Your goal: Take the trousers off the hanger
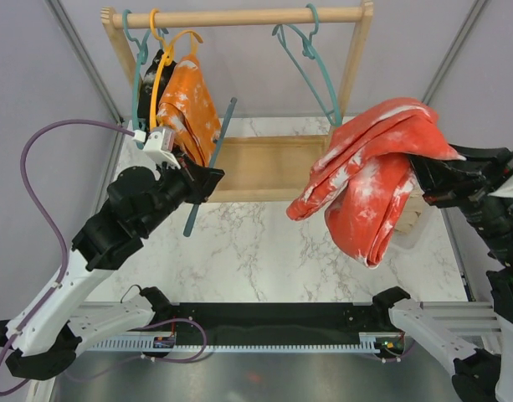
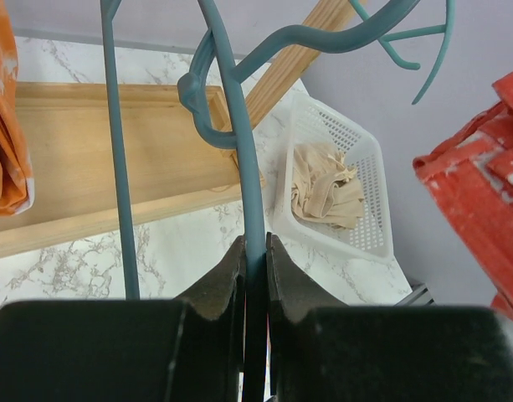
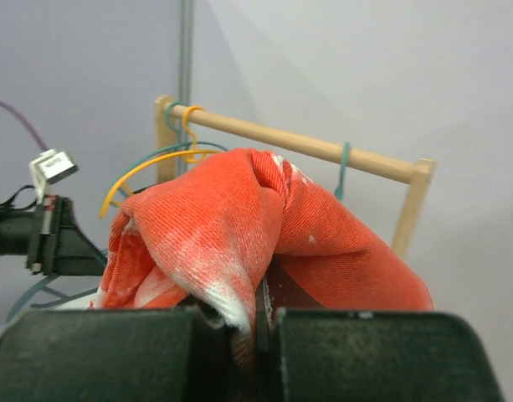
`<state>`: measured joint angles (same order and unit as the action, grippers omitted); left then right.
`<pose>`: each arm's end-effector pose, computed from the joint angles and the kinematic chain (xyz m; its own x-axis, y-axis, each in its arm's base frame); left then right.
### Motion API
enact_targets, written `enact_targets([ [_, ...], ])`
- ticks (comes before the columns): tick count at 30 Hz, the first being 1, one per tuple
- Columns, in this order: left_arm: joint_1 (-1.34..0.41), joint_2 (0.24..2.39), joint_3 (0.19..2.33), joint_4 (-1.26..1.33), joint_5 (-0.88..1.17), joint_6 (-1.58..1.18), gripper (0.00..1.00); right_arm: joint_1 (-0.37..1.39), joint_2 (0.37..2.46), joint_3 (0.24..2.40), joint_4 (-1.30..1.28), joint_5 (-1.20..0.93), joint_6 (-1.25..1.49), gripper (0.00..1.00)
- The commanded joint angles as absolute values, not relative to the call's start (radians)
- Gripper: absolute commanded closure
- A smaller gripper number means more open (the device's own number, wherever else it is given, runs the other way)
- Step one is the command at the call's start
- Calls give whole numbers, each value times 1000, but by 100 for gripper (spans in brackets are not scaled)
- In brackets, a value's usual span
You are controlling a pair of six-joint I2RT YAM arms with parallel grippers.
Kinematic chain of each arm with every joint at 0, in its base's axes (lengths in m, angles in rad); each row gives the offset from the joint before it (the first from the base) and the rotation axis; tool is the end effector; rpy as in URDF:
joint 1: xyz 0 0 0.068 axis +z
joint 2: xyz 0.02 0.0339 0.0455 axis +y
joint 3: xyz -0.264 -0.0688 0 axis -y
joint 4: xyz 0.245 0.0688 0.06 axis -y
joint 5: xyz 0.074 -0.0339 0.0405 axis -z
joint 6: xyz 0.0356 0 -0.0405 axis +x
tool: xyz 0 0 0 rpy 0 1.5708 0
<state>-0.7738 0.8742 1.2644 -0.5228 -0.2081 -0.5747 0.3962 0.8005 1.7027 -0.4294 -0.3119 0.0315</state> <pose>0.1212 -0.1081 0.4503 -0.3714 -0.3807 -0.8468 0.3996 0.7578 -0.5159 0.0299 0.0244 0.5815 0.4004 0.2000 -0.8943 -0.6323 0.7667 -0.1116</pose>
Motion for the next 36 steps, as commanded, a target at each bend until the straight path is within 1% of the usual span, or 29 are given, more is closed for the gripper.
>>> enact_targets([
  [1,-770,850,1261,-489,-226,-519,98,341,707,1657,-296,-120,45,100],
  [6,-770,841,1261,-495,-221,-503,98,249,597,1576,-336,60,46,100],
  [8,-770,835,1266,-497,-221,-496,98,218,546,1520,-362,159,51,100],
  [11,-770,830,1273,-497,-219,-491,98,187,479,1422,-405,251,46,100],
  [15,-770,819,1285,-509,-218,-480,98,175,399,1290,-448,417,40,100],
  [18,-770,810,1290,-520,-219,-474,98,173,359,1201,-474,492,31,100],
  [29,-772,762,1275,-538,-230,-479,98,115,290,1049,-595,511,175,100],
  [36,-770,762,1281,-538,-230,-466,98,150,359,970,-554,526,187,100],
])
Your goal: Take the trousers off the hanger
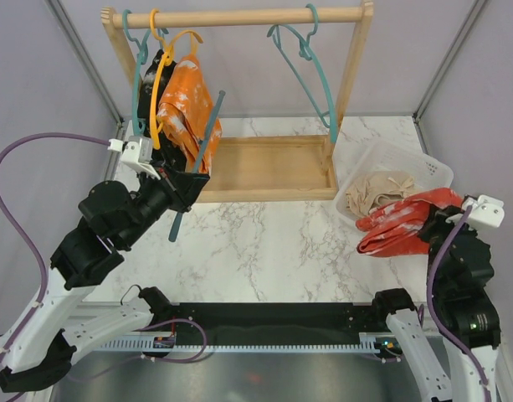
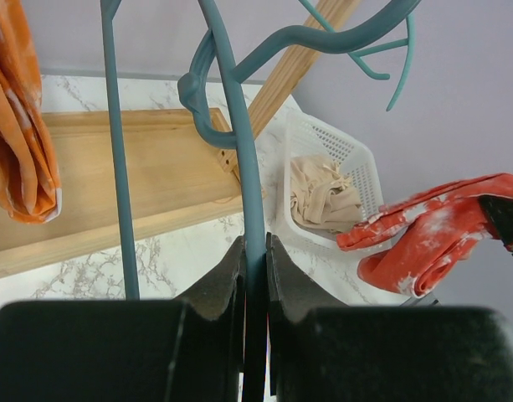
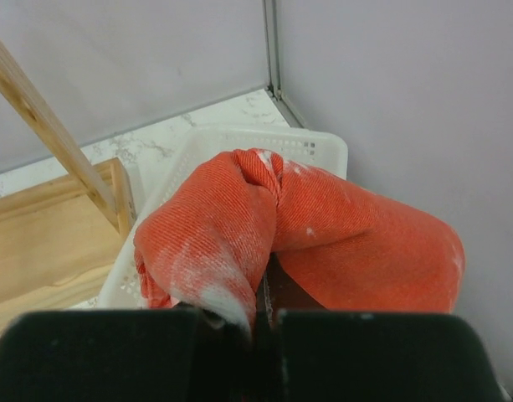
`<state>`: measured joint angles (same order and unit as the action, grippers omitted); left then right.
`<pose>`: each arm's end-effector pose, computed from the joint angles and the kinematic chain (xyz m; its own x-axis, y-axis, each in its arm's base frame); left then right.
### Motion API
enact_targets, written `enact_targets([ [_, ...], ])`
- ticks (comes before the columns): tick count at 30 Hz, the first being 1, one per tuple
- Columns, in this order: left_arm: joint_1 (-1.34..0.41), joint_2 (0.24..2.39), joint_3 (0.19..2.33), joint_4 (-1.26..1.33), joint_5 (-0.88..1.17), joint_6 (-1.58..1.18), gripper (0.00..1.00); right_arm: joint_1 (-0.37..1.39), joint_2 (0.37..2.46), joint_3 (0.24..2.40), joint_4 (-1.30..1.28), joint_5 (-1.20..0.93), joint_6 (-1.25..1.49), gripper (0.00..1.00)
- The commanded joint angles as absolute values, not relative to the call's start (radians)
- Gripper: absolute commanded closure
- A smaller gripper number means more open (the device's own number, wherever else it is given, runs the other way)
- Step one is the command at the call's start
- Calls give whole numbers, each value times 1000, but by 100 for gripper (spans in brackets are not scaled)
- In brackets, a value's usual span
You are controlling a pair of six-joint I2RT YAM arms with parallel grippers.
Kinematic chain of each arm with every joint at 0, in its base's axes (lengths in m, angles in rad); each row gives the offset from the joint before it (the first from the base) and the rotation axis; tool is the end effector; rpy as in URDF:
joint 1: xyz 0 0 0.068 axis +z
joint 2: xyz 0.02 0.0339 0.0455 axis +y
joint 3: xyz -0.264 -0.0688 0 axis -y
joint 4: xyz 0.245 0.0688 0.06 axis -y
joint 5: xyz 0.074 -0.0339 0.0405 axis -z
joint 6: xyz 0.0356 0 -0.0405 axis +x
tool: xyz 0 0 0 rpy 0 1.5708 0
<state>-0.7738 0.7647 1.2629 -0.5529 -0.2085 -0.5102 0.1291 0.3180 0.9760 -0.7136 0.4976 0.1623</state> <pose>0.0944 -0.0819 0.4601 -0.2958 -0.3789 -0.8769 0.4485 0.7554 -0.4777 0.0334 -0.0128 0.3875 0.0037 0.1437 -0.9896 0.3637 0.9217 0.1352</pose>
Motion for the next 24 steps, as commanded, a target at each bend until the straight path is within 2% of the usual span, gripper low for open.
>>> enact_targets([
  [1,-770,764,1279,-538,-229,-465,98,176,374,966,-537,535,181,100],
  [12,-770,735,1253,-540,-230,-466,98,204,793,1038,-364,559,167,100],
  [24,-772,729,1253,-543,-247,-446,98,-92,1176,940,-46,296,155,99],
])
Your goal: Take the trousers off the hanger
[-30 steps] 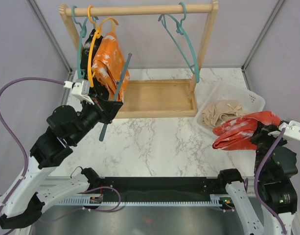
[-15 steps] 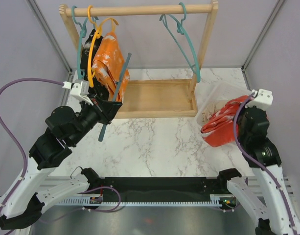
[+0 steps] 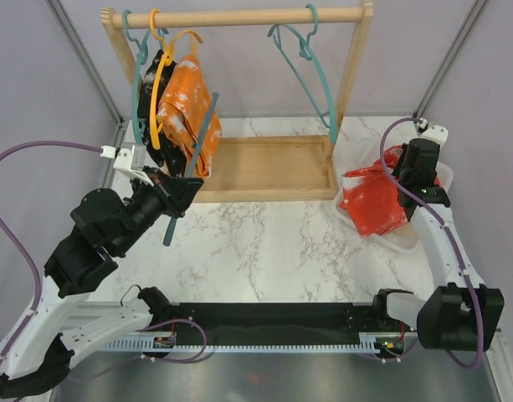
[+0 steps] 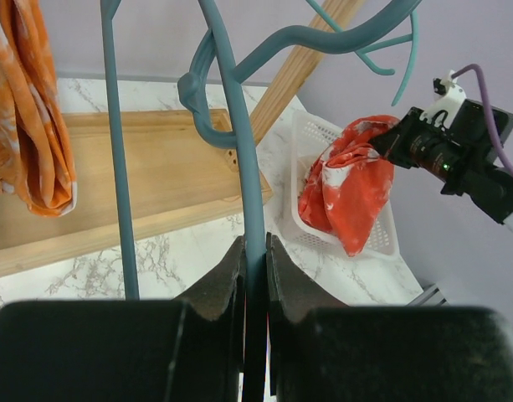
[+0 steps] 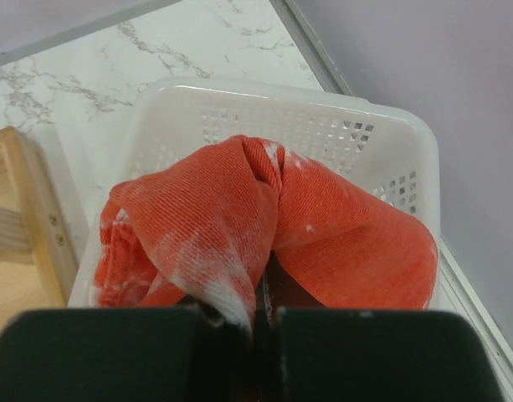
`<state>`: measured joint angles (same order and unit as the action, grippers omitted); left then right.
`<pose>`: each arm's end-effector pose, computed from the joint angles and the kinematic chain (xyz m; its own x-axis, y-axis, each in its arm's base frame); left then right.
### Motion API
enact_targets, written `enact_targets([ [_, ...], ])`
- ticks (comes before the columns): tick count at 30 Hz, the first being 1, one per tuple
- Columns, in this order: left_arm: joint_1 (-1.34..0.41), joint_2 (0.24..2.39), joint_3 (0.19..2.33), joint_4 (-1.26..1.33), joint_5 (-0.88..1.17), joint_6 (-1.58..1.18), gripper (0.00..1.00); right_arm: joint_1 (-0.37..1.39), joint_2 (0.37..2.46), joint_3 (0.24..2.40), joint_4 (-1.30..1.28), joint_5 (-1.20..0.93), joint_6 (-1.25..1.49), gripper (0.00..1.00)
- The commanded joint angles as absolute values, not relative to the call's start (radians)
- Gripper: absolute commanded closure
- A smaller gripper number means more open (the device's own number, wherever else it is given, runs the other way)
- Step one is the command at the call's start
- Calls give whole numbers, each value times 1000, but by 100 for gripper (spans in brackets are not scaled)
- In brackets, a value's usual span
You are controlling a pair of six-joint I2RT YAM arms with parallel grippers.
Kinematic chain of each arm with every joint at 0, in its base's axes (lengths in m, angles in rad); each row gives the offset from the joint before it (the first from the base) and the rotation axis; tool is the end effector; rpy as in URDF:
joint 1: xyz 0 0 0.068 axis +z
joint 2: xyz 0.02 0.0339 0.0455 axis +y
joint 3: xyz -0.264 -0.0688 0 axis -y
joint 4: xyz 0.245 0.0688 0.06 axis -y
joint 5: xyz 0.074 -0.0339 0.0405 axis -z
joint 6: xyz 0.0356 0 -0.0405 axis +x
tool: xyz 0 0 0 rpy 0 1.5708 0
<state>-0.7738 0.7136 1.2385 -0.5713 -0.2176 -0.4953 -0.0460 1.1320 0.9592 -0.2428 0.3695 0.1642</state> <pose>0.0848 -0.0721 0.4560 -0.2802 -0.3751 -0.8836 0.4489 0.7625 -0.4660 0.2567 -0.0247 0.3262 -0.3369 0.1681 -0.9264 0.4338 0.9010 0.0057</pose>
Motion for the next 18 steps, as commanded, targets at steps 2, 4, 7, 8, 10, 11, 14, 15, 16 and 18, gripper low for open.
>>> enact_targets([
  [2,-770,750,1265,-543,-242,-443,98,-123,1253,948,-18,284,161,93],
  [4,-770,764,1285,-542,-236,-440,98,-153,1296,950,-8,265,179,85],
  [7,-770,788,1307,-537,-235,-439,98,-181,1364,933,32,261,195,71],
  [8,-772,796,1312,-534,-233,-439,98,-187,1368,922,40,259,198,63],
  [10,-770,819,1324,-526,-232,-440,98,-207,1374,914,54,245,199,48],
  [11,-772,827,1328,-523,-229,-440,98,-213,1374,910,55,236,198,40],
  [14,-770,867,1350,-514,-222,-445,98,-242,1347,914,54,193,192,13],
  [15,-770,880,1364,-514,-222,-445,98,-250,1335,916,54,184,192,10],
  [16,-770,902,1370,-514,-222,-445,98,-267,1306,919,54,164,193,6],
  [18,-772,926,1393,-500,-212,-452,98,-282,1272,923,51,146,199,2],
])
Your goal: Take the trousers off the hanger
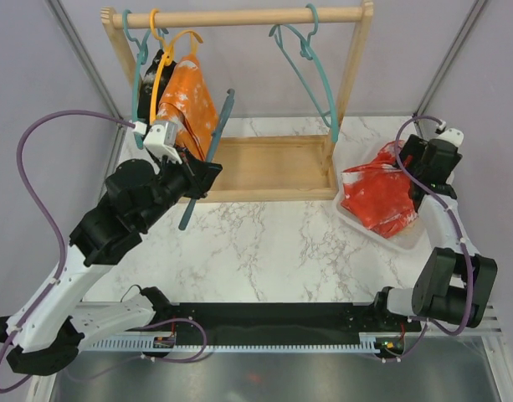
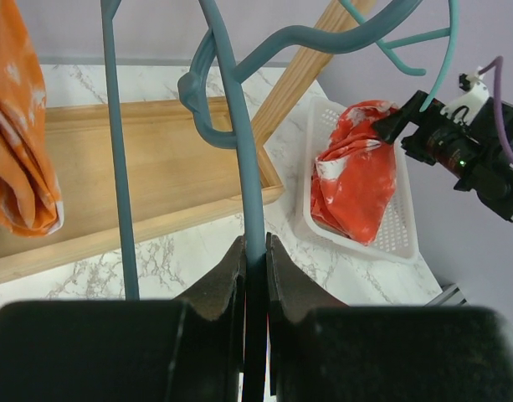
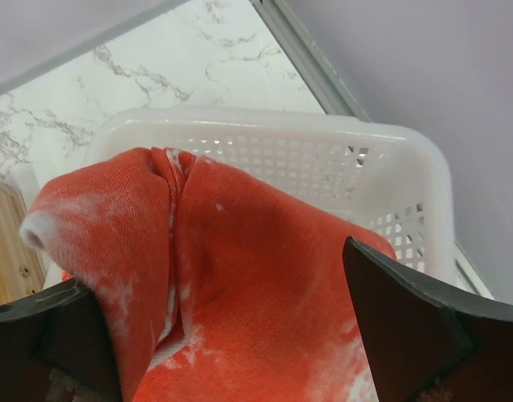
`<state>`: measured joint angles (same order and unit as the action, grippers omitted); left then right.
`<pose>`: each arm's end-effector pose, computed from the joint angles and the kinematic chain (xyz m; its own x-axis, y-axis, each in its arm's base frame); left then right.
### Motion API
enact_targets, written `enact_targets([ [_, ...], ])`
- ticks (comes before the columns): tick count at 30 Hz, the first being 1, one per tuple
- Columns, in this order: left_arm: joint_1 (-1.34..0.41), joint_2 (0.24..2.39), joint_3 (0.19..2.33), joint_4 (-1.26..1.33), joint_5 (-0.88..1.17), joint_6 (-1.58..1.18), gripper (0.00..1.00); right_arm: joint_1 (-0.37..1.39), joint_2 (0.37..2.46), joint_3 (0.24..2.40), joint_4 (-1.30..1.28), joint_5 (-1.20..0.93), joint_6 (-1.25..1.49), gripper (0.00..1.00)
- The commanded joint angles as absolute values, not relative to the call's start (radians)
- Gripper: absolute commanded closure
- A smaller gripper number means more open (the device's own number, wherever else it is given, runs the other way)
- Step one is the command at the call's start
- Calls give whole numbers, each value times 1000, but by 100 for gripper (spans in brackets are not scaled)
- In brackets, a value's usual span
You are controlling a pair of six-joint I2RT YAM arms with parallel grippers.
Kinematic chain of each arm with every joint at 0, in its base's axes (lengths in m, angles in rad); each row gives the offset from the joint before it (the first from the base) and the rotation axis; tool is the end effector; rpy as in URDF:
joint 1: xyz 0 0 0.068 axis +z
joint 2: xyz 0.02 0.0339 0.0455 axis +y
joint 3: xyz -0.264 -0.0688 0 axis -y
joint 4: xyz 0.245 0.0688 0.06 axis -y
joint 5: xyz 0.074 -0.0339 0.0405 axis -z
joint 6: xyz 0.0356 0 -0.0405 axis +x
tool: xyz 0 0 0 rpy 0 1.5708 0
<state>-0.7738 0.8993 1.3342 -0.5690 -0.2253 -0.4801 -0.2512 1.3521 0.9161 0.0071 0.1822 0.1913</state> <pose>0.1203 -0.1064 0.4633 -0.3263 -0.3106 -0.8928 0.4196 0.7988 -0.4312 0.2980 -0.0831 0.2768 -0.3186 0.2748 -0.9072 0.4733 0.8753 0.0989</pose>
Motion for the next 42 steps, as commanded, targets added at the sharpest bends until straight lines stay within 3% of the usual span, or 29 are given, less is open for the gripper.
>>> enact_targets([
  [1,-772,937,1400,-483,-206,-472,98,-299,1235,923,42,118,204,2],
  [6,-772,1018,1448,-463,-201,-497,98,-327,1109,914,-26,2,256,2],
  [15,-770,1134,1563,-445,-206,-535,98,-328,867,839,-121,-467,235,2],
  [19,-770,1201,1618,-423,-215,-564,98,-328,796,781,-140,-580,236,2],
  [32,-772,1454,1928,-341,-314,-604,98,-376,506,477,32,-588,245,2],
  [42,-762,1643,2115,-337,-390,-592,98,-397,451,468,41,-546,290,2],
])
